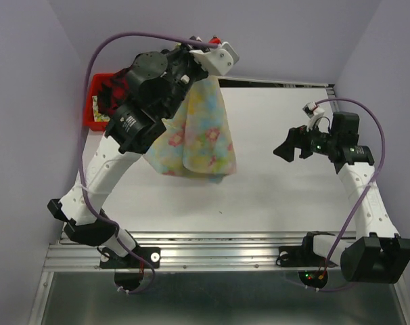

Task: Fold and stack the skirts
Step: Move the skirt to the center of the board, then flatten the skirt out

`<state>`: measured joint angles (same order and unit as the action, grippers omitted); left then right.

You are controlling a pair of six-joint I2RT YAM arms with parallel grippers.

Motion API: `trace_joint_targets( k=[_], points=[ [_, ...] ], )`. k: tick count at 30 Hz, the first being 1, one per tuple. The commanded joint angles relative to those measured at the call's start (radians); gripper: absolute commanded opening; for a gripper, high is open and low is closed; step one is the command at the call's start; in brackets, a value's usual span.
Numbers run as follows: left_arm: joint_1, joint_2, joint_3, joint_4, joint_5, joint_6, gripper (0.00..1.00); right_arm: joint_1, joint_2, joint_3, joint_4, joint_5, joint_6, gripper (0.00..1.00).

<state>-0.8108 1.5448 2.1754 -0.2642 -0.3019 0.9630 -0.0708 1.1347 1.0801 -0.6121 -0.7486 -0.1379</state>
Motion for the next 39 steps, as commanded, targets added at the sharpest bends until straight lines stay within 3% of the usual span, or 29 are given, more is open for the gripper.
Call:
trace_joint_targets(
  k=[1, 2, 5, 9, 11, 13, 15, 17, 19, 22, 23, 29, 33, 39],
  points=[
    [-0.037, -0.024, -0.208, -0.004, -0.034, -0.033, 0.00, 0.000, -0.038, -0.043, 0.032, -0.028, -0.012, 1.00],
    [-0.045, -0.025, -0.291, -0.015, -0.023, -0.052, 0.00, 0.000, -0.042, -0.060, 0.025, -0.006, -0.011, 1.00],
    [-0.047, 0.047, -0.342, -0.165, 0.041, -0.167, 0.00, 0.000, -0.039, -0.080, -0.006, 0.060, -0.017, 1.00],
    [-0.028, 0.275, -0.300, -0.372, 0.164, -0.291, 0.00, 0.000, 0.019, -0.075, -0.064, 0.094, -0.040, 1.00],
    [-0.005, 0.345, -0.281, -0.375, 0.199, -0.371, 0.09, 0.000, 0.036, -0.066, -0.083, 0.109, -0.055, 1.00],
    [0.057, 0.423, -0.217, -0.377, 0.245, -0.450, 0.31, 0.000, 0.053, -0.039, -0.136, 0.115, -0.100, 1.00],
    [0.110, 0.487, -0.107, -0.413, 0.282, -0.500, 0.38, 0.000, 0.051, -0.019, -0.187, 0.120, -0.143, 1.00],
    [0.192, 0.509, -0.013, -0.444, 0.355, -0.559, 0.56, 0.000, 0.042, -0.008, -0.243, 0.120, -0.179, 0.97],
    [0.236, 0.494, 0.003, -0.480, 0.391, -0.575, 0.58, 0.000, 0.033, -0.005, -0.285, 0.120, -0.239, 0.91],
    [0.295, 0.373, -0.150, -0.442, 0.498, -0.572, 0.59, 0.066, -0.004, -0.025, -0.318, 0.167, -0.264, 0.76],
    [0.309, 0.336, -0.264, -0.416, 0.523, -0.561, 0.59, 0.100, -0.016, -0.026, -0.319, 0.169, -0.272, 0.70],
    [0.369, 0.051, -0.691, -0.310, 0.728, -0.642, 0.59, 0.328, 0.013, -0.046, -0.276, 0.287, -0.278, 0.56],
    [0.380, -0.051, -0.856, -0.291, 0.756, -0.665, 0.58, 0.647, 0.101, -0.071, -0.189, 0.478, -0.197, 0.51],
    [0.381, -0.117, -1.012, -0.265, 0.725, -0.730, 0.57, 0.818, 0.313, 0.027, -0.153, 0.494, -0.068, 0.48]
  ],
)
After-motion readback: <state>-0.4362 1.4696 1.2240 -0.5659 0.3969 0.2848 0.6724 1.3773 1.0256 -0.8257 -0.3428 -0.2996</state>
